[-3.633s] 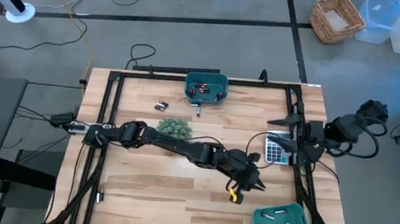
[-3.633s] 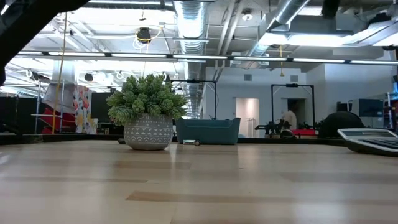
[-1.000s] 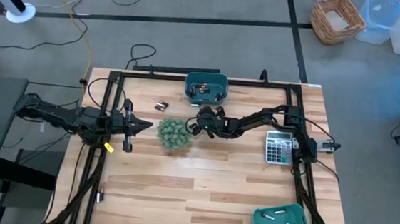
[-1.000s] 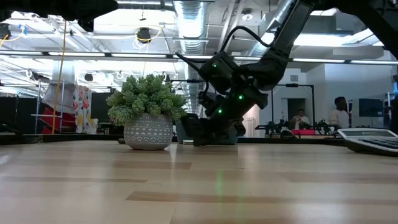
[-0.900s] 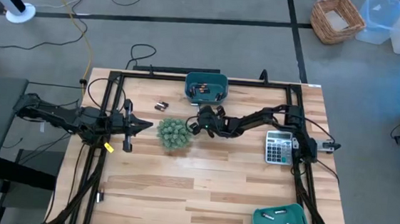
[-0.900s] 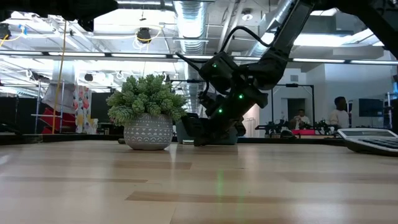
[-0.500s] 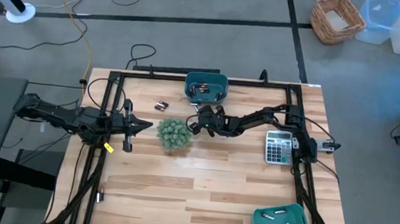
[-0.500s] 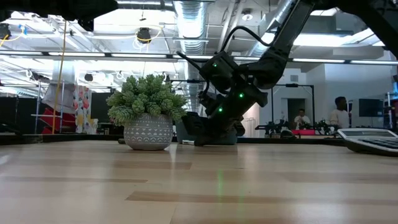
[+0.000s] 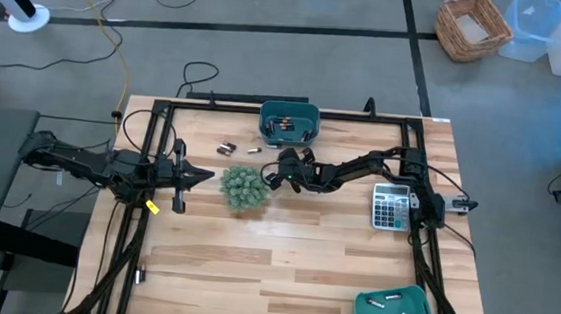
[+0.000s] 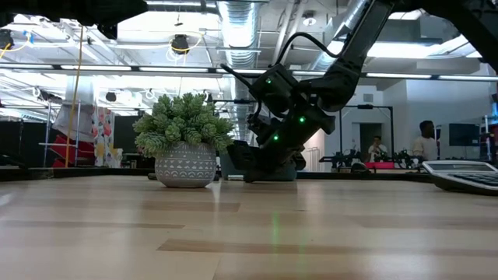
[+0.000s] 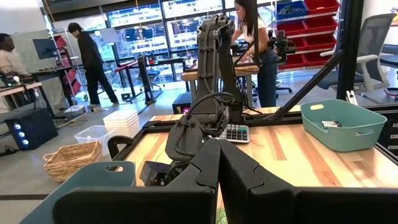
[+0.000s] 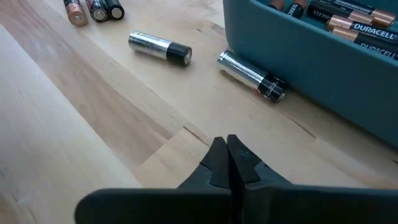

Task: Sort batteries
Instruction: Put the silver battery into the green bin

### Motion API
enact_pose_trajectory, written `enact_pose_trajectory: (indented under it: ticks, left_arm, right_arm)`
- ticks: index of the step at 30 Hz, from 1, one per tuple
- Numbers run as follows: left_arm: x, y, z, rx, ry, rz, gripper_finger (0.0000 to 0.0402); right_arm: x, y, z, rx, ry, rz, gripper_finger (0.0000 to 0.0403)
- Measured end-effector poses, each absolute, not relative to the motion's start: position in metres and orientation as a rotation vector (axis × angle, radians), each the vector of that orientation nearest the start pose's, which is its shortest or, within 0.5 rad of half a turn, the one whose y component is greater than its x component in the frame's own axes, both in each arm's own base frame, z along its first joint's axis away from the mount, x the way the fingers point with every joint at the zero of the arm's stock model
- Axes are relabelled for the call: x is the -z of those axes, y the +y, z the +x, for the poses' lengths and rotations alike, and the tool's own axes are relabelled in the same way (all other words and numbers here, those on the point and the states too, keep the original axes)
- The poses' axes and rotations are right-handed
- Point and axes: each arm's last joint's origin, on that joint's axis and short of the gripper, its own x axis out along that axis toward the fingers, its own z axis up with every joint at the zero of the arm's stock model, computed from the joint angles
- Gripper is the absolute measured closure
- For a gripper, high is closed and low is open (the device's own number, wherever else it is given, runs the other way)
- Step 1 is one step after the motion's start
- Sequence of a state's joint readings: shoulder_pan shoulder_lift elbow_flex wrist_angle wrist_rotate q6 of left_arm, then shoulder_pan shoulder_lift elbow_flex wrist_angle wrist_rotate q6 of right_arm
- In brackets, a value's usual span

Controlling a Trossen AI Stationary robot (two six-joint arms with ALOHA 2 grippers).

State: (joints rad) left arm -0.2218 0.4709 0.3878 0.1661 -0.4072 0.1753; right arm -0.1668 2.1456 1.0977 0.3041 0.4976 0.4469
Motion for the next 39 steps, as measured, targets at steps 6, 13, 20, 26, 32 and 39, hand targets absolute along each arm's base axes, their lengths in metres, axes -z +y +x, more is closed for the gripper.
enact_pose_trajectory:
  ticks: [6, 13, 20, 26, 32, 39]
  left_arm:
    - [-0.271, -0.017, 0.127, -0.192, -0.062, 0.149, 0.0401]
    - [-0.27, -0.017, 0.127, -0.191, -0.06, 0.147, 0.0401]
    - [-0.27, -0.017, 0.127, -0.191, -0.056, 0.151, 0.0401]
    - [-0.269, -0.017, 0.127, -0.19, -0.044, 0.15, 0.0401]
    - [-0.269, -0.017, 0.127, -0.19, -0.044, 0.141, 0.0401]
    - [-0.268, -0.017, 0.128, -0.189, -0.04, 0.126, 0.0401]
  right_arm:
    - [-0.085, -0.075, 0.399, 0.77, 0.588, 0.278, 0.0402]
    - [-0.112, -0.056, 0.393, 0.731, 0.64, 0.219, 0.0402]
    - [-0.155, -0.038, 0.385, 0.65, 0.644, 0.055, 0.0357]
    - [-0.165, -0.039, 0.378, 0.581, 0.729, -0.103, 0.0283]
    - [-0.162, -0.05, 0.384, 0.405, 0.731, -0.191, 0.023]
    - [-0.156, -0.069, 0.392, 0.323, 0.688, -0.294, 0.0221]
